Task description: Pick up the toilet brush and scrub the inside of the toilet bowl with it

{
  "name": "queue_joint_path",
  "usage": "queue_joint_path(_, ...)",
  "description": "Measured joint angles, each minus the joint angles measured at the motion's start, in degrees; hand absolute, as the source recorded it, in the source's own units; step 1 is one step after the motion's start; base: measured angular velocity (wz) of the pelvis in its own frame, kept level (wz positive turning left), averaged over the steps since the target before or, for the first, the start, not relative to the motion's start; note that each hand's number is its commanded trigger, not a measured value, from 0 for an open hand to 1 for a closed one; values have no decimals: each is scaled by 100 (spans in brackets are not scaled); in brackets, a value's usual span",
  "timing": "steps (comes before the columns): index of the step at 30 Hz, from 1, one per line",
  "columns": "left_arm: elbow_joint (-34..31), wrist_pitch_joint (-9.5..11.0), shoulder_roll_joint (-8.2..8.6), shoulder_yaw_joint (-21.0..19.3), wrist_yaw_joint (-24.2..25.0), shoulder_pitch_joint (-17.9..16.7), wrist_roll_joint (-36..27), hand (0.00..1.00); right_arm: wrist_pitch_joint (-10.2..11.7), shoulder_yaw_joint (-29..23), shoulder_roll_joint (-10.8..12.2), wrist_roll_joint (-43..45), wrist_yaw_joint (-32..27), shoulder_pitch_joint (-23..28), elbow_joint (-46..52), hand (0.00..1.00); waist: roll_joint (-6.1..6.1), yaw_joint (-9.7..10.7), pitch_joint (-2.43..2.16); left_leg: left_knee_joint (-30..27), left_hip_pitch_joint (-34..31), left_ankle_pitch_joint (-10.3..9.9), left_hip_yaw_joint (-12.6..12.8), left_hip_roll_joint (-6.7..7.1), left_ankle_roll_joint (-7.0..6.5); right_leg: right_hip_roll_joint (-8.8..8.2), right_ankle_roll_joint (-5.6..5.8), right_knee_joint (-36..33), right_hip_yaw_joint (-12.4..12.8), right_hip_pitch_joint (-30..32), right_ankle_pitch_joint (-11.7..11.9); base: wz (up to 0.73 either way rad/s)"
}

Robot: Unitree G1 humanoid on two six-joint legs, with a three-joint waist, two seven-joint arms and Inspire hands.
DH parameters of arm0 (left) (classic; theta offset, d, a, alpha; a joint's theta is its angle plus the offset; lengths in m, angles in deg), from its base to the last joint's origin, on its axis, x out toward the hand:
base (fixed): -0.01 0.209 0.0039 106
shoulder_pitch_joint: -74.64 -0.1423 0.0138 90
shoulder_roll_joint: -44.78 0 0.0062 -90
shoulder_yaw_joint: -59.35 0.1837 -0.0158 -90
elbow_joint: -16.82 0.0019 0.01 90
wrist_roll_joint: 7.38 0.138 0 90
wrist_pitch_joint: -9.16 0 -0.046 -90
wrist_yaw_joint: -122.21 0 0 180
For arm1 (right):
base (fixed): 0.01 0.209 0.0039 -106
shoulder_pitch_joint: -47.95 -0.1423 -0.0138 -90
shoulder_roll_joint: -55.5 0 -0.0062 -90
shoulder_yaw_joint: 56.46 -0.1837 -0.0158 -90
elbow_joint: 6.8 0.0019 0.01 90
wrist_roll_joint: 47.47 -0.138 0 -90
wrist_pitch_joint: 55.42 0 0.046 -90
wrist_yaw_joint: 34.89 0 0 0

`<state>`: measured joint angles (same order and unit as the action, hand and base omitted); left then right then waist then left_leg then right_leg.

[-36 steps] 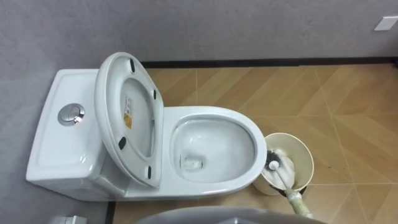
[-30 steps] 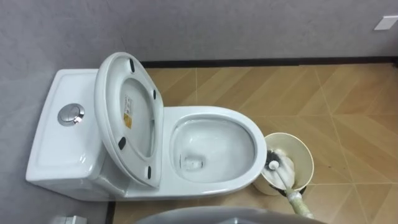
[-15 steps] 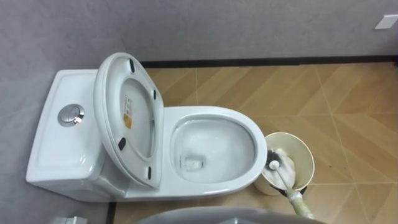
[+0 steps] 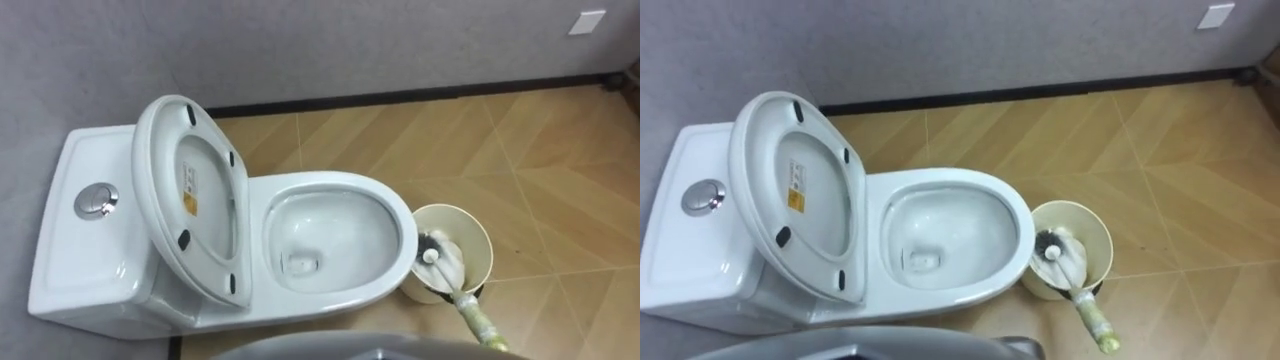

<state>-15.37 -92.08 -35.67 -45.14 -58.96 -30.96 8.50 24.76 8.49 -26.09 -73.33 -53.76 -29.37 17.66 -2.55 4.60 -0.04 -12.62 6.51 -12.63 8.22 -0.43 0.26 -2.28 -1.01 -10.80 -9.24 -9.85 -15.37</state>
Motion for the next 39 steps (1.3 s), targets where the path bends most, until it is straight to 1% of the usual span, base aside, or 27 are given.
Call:
queue_joint_path(2,-10,60,-22,0,-71,7,-26,0,105,5,-21,16,-151,-90,555,0,-39,-11,3,-3,12,0,11,10,-1,-6,12,0,10,-6,14,-4)
queue_joint_path(3,-10,76,-34,9,-81,25,-56,0,125,19,-39,21,-188,-146,654,0,-46,-17,8,-5,4,0,15,12,-1,-6,15,1,10,2,16,0)
queue_joint_path(5,-26,178,-91,64,-113,62,-68,0,197,151,-159,74,-308,-381,1024,0,-75,-22,3,-20,-95,1,28,13,-2,-12,18,-2,-13,87,29,5)
queue_joint_path(6,-40,201,-110,114,-128,74,-67,0,229,185,-170,134,-357,-416,1173,0,-83,-32,7,-20,-117,1,28,12,-3,-11,18,4,-16,110,38,0)
queue_joint_path(7,-53,257,-124,149,-173,74,-61,0,284,303,-175,264,-455,-454,1526,0,-94,-65,-7,-21,-169,2,28,8,-3,-7,12,2,-15,162,54,0)
queue_joint_path(8,-98,268,-127,172,-214,71,-61,0,336,430,-174,404,-491,-473,1915,0,-91,-67,-1,-26,-211,2,28,8,-4,25,14,7,-15,196,62,0)
queue_joint_path(10,-203,306,-127,177,-219,57,-64,0,471,587,-174,605,-495,-484,2377,0,-93,-92,-8,-38,-274,2,28,10,-3,23,14,7,-25,254,66,0)
queue_joint_path(12,-365,407,-129,168,-229,54,-64,0,622,663,-177,996,-497,-507,2605,0,-105,-189,-15,-52,-328,2,34,9,-3,22,9,12,-21,305,73,0)
queue_joint_path(13,-417,436,-128,169,-237,52,-64,0,637,701,-179,1110,-502,-511,2614,0,-111,-206,-18,-51,-334,2,40,9,-3,21,9,15,-21,310,73,0)
queue_joint_path(14,-517,472,-126,170,-239,30,-65,0,638,800,-180,1251,-493,-510,2669,0,-131,-218,-35,-49,-354,2,50,8,-3,20,8,16,-22,327,72,0)
queue_joint_path(17,-528,545,-138,183,-240,36,-75,0,635,1090,-203,1314,-442,-499,2893,0,-115,-291,-32,-19,-394,2,54,6,-3,27,0,-4,-34,371,80,-4)
queue_joint_path(19,-528,619,-168,184,-239,67,-74,0,650,1264,-222,1410,-367,-510,2940,0,-134,-307,-32,-11,-407,2,46,2,-3,32,-4,-6,-53,378,83,3)
queue_joint_path(20,-520,686,-185,197,-238,67,-71,0,671,1312,-225,1503,-296,-530,2959,0,-120,-337,-42,-12,-416,2,41,-1,-3,34,-8,-8,-58,384,87,4)
queue_joint_path(22,-414,765,-210,204,-239,65,-69,0,676,1315,-234,1624,-244,-626,2958,0,-110,-341,-34,-13,-450,2,33,-4,-3,32,-9,-6,-93,407,103,6)
queue_joint_path(23,-356,765,-232,237,-242,74,-68,0,690,1318,-255,1745,-232,-681,2948,0,-79,-338,-40,-22,-509,2,20,-5,-3,28,-9,-6,-150,443,115,13)
queue_joint_path(25,-277,763,-283,269,-242,90,-61,0,748,1421,-346,1836,-225,-805,2798,0,-71,-334,-22,-49,-618,1,-27,-5,-3,22,-10,-8,-213,514,123,17)
queue_joint_path(26,-257,755,-339,327,-242,83,-57,0,749,1516,-391,1936,-217,-911,2637,0,-81,-348,1,-103,-700,1,-50,-10,-3,25,-12,-11,-223,561,132,12)
queue_joint_path(28,-259,756,-365,352,-242,106,-66,0,803,1540,-395,1992,-211,-1080,2376,0,-73,-364,6,-171,-861,1,-71,-21,-4,28,-17,-43,-236,697,146,10)
queue_joint_path(30,-257,759,-364,352,-225,133,-66,0,839,1539,-417,1984,-191,-1279,2094,0,-35,-383,22,-295,-1064,-10,-107,-32,-23,26,-18,-111,-318,841,149,15)
queue_joint_path(31,-258,763,-365,359,-221,239,-74,0,892,1564,-455,1983,-182,-1379,1908,0,7,-385,26,-376,-1208,-17,-159,-35,-35,27,-21,-143,-364,928,157,25)
queue_joint_path(32,-256,779,-365,363,-215,279,-75,0,967,1659,-512,1989,-172,-1481,1640,0,41,-389,48,-489,-1352,-18,-223,-36,-38,23,-21,-214,-418,1048,159,27)
queue_joint_path(33,-258,803,-365,363,-214,314,-75,0,982,1689,-526,1991,-165,-1510,1535,0,56,-392,43,-521,-1420,-20,-231,-40,-42,21,-21,-230,-441,1099,159,21)
queue_joint_path(35,-263,943,-364,390,-217,392,-81,0,1013,1705,-543,1987,-146,-1618,1116,0,137,-465,40,-632,-1631,-31,-230,-71,-67,24,-23,-347,-476,1265,160,4)
queue_joint_path(36,-264,975,-364,418,-218,402,-93,0,1017,1706,-565,1983,-140,-1618,1042,0,166,-484,35,-686,-1697,-39,-230,-81,-80,24,-23,-387,-486,1321,160,0)
queue_joint_path(37,-268,995,-367,489,-218,434,-133,0,1016,1707,-618,1980,-137,-1617,921,0,223,-497,21,-768,-1845,-41,-259,-82,-85,15,-24,-448,-511,1435,159,9)
queue_joint_path(38,-267,995,-374,542,-219,493,-152,0,1017,1710,-661,1979,-138,-1625,848,0,266,-509,19,-854,-2012,-32,-296,-80,-100,-25,-26,-546,-514,1601,157,10)
queue_joint_path(39,-267,996,-385,573,-225,526,-163,0,1017,1712,-675,1980,-138,-1640,802,0,274,-507,23,-880,-2085,-24,-298,-81,-111,-32,-33,-604,-507,1693,152,5)
